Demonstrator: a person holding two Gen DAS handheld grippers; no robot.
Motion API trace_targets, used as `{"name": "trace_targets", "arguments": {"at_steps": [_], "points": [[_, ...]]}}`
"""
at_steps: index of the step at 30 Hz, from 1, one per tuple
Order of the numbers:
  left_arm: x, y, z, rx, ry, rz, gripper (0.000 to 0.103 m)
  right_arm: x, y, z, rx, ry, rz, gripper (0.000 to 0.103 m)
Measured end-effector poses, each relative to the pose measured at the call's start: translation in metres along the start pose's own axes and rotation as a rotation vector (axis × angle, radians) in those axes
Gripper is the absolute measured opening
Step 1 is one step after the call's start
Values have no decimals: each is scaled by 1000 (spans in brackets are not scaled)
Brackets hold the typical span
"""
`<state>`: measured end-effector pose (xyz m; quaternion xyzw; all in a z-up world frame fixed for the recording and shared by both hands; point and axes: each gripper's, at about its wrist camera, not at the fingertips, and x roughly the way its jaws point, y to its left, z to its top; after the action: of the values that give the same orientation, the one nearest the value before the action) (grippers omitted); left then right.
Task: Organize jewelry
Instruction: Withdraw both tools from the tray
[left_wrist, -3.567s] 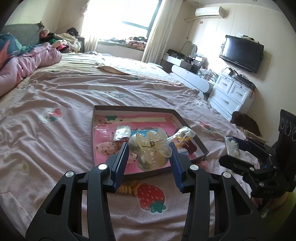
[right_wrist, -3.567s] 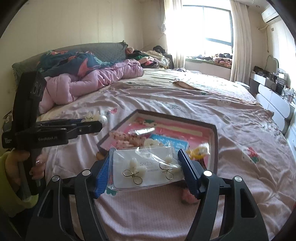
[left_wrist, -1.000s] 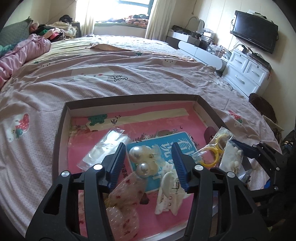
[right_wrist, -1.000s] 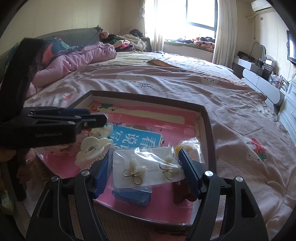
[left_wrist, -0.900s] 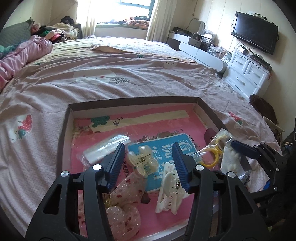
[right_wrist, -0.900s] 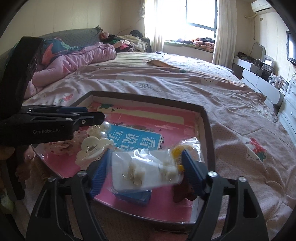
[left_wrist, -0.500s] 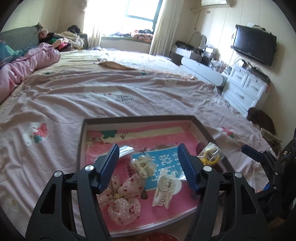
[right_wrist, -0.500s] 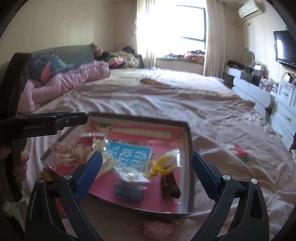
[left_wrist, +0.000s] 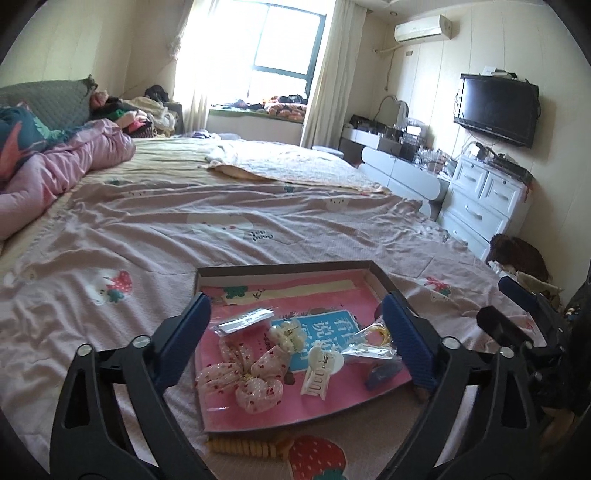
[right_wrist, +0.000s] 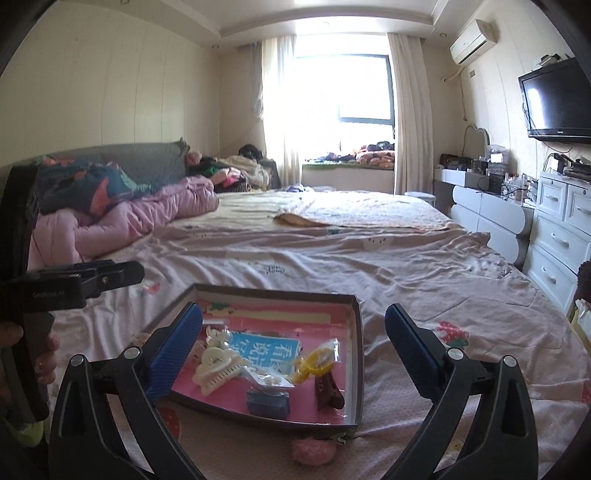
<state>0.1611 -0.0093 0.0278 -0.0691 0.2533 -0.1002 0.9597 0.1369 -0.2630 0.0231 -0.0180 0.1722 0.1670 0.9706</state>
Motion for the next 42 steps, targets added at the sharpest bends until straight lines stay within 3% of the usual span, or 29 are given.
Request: {"name": "trace_targets", "arguments": {"at_steps": [10,21,29,42], "points": [[-37,-2,-15,-5,-47,23,91,-37,4,-4,-28,-70,-34,96],[-47,3,-51,19,6,68,91,-61,1,-16,-25,-103,-52,96],[-47,7,-70,35,46,79,91,-65,-2,-29,-20,-59,-66,96],[-22,12,-99,74,169,87,91,-41,6,-53,-46,98,-39,96]]}}
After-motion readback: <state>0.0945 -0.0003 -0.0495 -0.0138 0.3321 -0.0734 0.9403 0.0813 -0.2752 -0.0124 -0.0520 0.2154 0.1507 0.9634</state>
